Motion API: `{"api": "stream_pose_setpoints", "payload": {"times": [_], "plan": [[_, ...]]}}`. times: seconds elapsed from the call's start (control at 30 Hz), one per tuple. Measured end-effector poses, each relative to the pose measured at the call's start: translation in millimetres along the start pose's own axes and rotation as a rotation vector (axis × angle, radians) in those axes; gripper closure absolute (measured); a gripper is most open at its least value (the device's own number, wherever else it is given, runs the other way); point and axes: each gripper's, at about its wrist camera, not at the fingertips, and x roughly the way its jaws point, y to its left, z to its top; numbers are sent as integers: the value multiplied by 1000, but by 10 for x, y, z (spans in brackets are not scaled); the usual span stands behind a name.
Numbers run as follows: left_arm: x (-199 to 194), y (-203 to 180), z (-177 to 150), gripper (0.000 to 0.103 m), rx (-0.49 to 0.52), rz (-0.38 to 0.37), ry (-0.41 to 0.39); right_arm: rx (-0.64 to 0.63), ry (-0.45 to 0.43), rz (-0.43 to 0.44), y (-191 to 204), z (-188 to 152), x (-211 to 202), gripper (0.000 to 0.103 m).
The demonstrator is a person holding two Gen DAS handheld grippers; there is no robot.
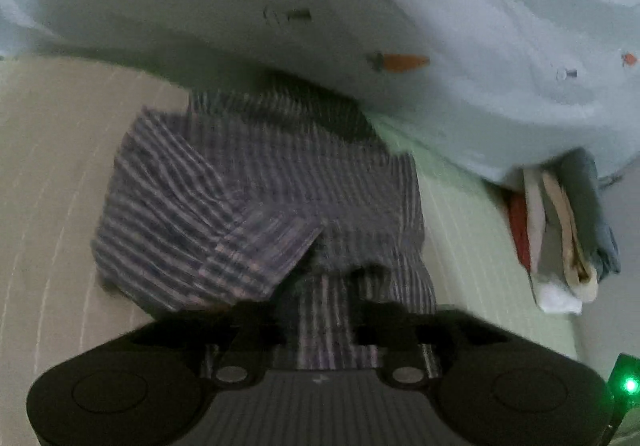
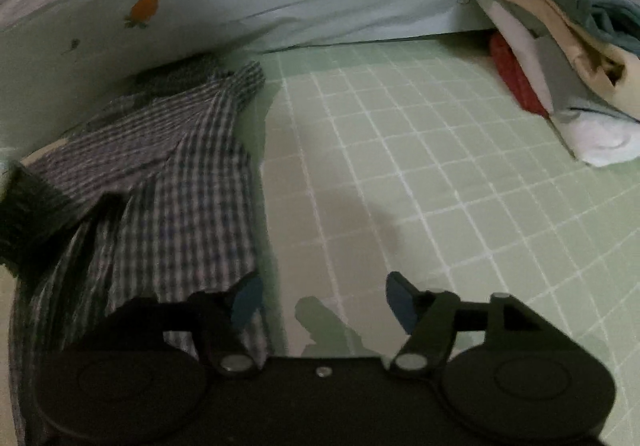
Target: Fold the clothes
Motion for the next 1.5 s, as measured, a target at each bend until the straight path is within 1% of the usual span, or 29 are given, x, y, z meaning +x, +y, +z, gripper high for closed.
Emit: {"api": "stream_pose_setpoints", "payload": {"times": [0.03, 0.1, 0.17, 0.2, 0.27, 0.37, 0.47, 0.57, 0.63, 0.7, 0.73, 0.77, 0.8, 0.83, 0.87, 0.9, 0.97, 1.03, 1.17, 1.27, 1.4, 1.5], "plan": [[-32, 5, -25, 23, -2, 15, -7, -11, -7, 11, 36, -2, -13, 25], [-115, 41, -54, 19, -6, 52, -38, -52, -36, 36, 152, 62, -30, 9], [-151, 141, -2, 14, -18, 110, -62, -99, -70, 58, 306, 139, -38, 3], [-172, 193, 13, 10, -29, 153, -75, -123, -88, 68, 382, 178, -42, 1], [-169, 308, 50, 9, -57, 240, -88, -167, -113, 95, 548, 255, -33, 0], [-66, 505, 74, 9, -126, 334, -50, -216, -107, 164, 858, 371, 60, 0], [89, 663, 75, 9, -170, 363, 3, -265, -100, 234, 1168, 487, 154, 0], [241, 732, 62, 9, -167, 376, 50, -314, -93, 303, 1478, 604, 248, 0], [314, 758, 53, 9, -159, 376, 73, -334, -86, 350, 1604, 621, 283, 6], [373, 796, 75, 9, -160, 370, 88, -338, -71, 384, 1643, 605, 287, 28], [388, 813, 85, 9, -161, 368, 91, -340, -64, 401, 1663, 598, 289, 35], [392, 828, 86, 9, -160, 367, 92, -343, -56, 418, 1682, 590, 290, 49], [393, 842, 85, 9, -159, 368, 91, -345, -49, 435, 1702, 582, 292, 61], [373, 839, 66, 9, -155, 369, 90, -347, -42, 452, 1721, 575, 294, 65], [340, 832, 55, 9, -153, 373, 84, -349, -34, 469, 1741, 567, 295, 82], [307, 825, 51, 9, -151, 377, 75, -351, -27, 485, 1760, 559, 297, 101], [188, 794, 26, 9, -150, 377, 48, -355, -12, 519, 1799, 544, 301, 101], [31, 742, -36, 9, -159, 373, 20, -337, -28, 547, 1714, 527, 142, 101], [-226, 565, -183, 9, -135, 360, -16, -260, -61, 542, 1455, 428, -227, 101], [-391, 381, -389, 9, -91, 339, -26, -164, -64, 532, 1198, 270, -450, 101], [-532, 186, -733, 9, -43, 324, 0, -85, -58, 490, 885, -18, -664, 101], [-609, 95, -1005, 9, -31, 321, 34, -3, -24, 470, 656, -251, -759, 101]]}}
